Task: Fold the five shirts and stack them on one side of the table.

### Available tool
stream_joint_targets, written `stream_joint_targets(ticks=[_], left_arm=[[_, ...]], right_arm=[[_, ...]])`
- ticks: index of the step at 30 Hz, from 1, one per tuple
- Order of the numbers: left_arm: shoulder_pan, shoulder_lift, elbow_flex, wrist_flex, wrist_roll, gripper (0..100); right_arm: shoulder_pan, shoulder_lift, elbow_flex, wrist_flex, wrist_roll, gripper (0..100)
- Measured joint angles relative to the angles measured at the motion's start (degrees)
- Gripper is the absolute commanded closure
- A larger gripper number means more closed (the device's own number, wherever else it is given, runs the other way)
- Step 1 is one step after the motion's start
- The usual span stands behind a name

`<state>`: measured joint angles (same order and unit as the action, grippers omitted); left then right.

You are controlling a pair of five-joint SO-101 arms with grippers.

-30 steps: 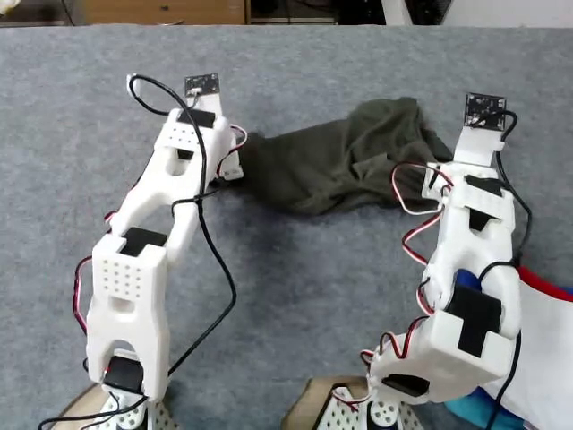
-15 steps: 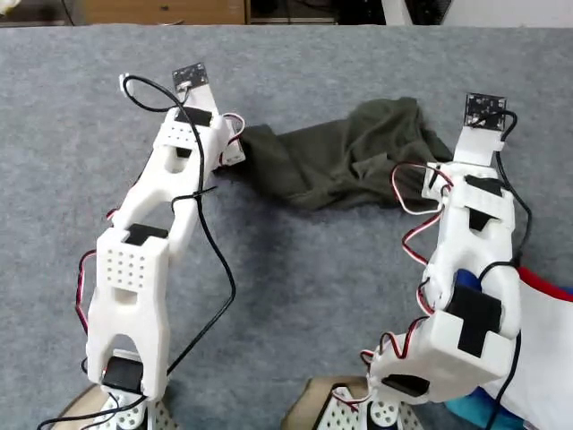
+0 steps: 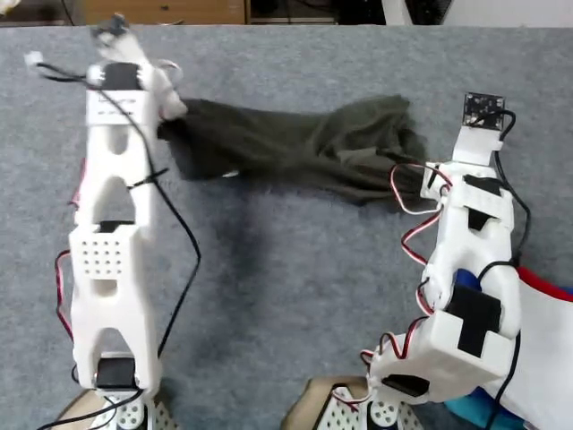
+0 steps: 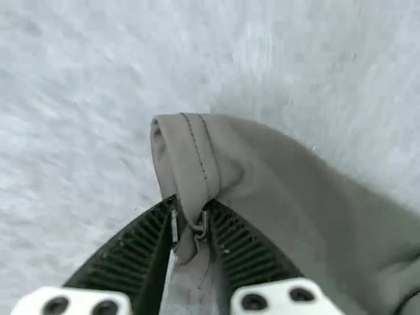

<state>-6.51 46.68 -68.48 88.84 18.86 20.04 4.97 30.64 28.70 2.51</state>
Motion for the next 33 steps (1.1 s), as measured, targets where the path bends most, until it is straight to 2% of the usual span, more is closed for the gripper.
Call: stream_joint_targets(ticks=[4, 10, 15, 17, 27, 30, 33], left_arm=[[-4.04, -0.18, -9.41, 4.13, -0.09, 98], [-5.45, 2.02, -8.09, 4.13, -0.09, 98], [-5.45, 6.24, -5.45, 3.34, -0.09, 80], [-5.80, 7.03, -5.10, 3.34, -0.09, 76], [-12.66, 7.56, -5.10, 3.52, 0.00, 76], [-14.77, 7.56, -5.71, 7.21, -3.69, 77], [-14.68, 6.77, -5.10, 10.73, -12.92, 79]], right_arm=[[0.18, 0.00, 0.00, 0.00, 0.00, 99.4], [0.09, 0.00, 0.00, 0.00, 0.00, 99.4], [0.09, 0.00, 0.00, 0.00, 0.00, 99.4], [0.09, 0.00, 0.00, 0.00, 0.00, 99.4], [0.09, 0.00, 0.00, 0.00, 0.00, 99.4], [0.09, 0.00, 0.00, 0.00, 0.00, 99.4], [0.09, 0.00, 0.00, 0.00, 0.00, 99.4]])
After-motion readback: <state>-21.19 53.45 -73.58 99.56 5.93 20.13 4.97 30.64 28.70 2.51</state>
